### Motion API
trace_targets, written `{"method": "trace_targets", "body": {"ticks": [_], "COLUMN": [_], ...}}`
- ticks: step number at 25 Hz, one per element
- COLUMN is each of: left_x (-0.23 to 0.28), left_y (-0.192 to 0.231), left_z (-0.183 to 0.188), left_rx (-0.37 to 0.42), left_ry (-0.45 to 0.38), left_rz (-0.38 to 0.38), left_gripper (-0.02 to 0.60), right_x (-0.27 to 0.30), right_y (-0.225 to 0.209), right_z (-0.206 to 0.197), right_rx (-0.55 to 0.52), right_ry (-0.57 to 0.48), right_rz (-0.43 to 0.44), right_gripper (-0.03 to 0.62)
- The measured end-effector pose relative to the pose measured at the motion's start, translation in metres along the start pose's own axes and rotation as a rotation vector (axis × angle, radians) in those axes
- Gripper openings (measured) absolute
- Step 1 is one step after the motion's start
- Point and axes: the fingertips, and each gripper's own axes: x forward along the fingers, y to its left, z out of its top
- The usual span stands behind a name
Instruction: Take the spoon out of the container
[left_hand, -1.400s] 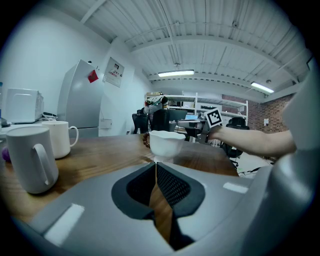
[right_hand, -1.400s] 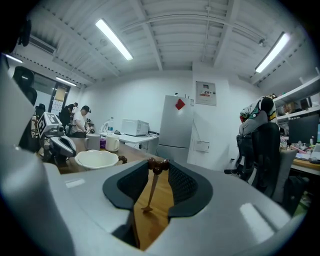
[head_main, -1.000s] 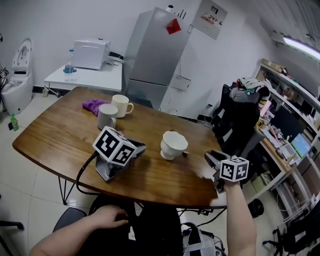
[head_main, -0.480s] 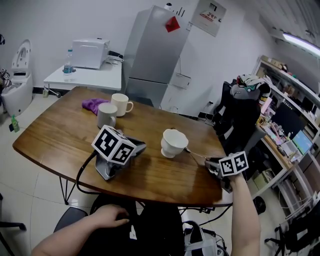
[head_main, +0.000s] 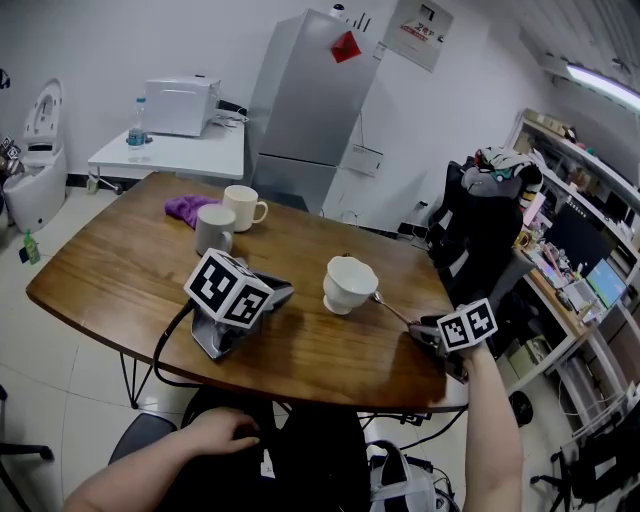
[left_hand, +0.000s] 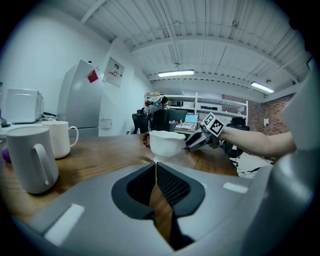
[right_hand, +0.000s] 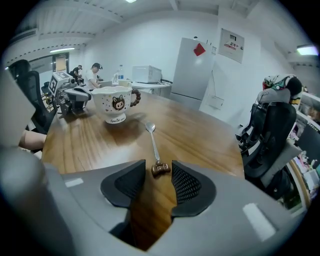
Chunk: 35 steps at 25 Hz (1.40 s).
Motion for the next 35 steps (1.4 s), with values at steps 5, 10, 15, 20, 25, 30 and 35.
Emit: {"method": "trace_targets", "body": {"ticks": [5, 10, 15, 20, 25, 30, 35], "left_x": [0.0, 0.0, 0.0, 0.0, 0.001, 0.0, 0.001], "left_y": [0.001, -0.001, 0.001, 0.001, 0.001, 0.001, 0.001], "left_z": [0.0, 0.0, 0.0, 0.0, -0.001, -0.001, 0.0], "left_rx": [0.003, 0.0, 0.001, 0.001, 0.002, 0.001, 0.002], "left_ry": [0.0, 0.001, 0.0, 0.0, -0.001, 0.0, 0.0], "left_rz": [0.0, 0.0, -0.001, 0.0, 0.0, 0.001, 0.0], "left_gripper": [0.012, 0.012, 0.012, 0.012, 0.012, 0.012, 0.012], "right_x": [-0.004, -0.017, -0.029, -0.051, -0.064, -0.066, -0.051], "right_y": [0.002, 0.007, 0.016, 0.034, 0.052, 0.079, 0.106], "right_z": [0.005, 0.023, 0.044, 0.07, 0.086, 0.094, 0.089], "right_rx": [0.006, 0.022, 0.053, 0.093, 0.108, 0.099, 0.069], "right_ry": [-0.038, -0.16, -0.296, -0.478, -0.598, -0.653, -0.637], "right_rz": [-0.007, -0.003, 0.023, 0.08, 0.122, 0.188, 0.233], "right_gripper": [0.165, 0.105, 0.058, 0.029, 0.014, 0.008, 0.003]}}
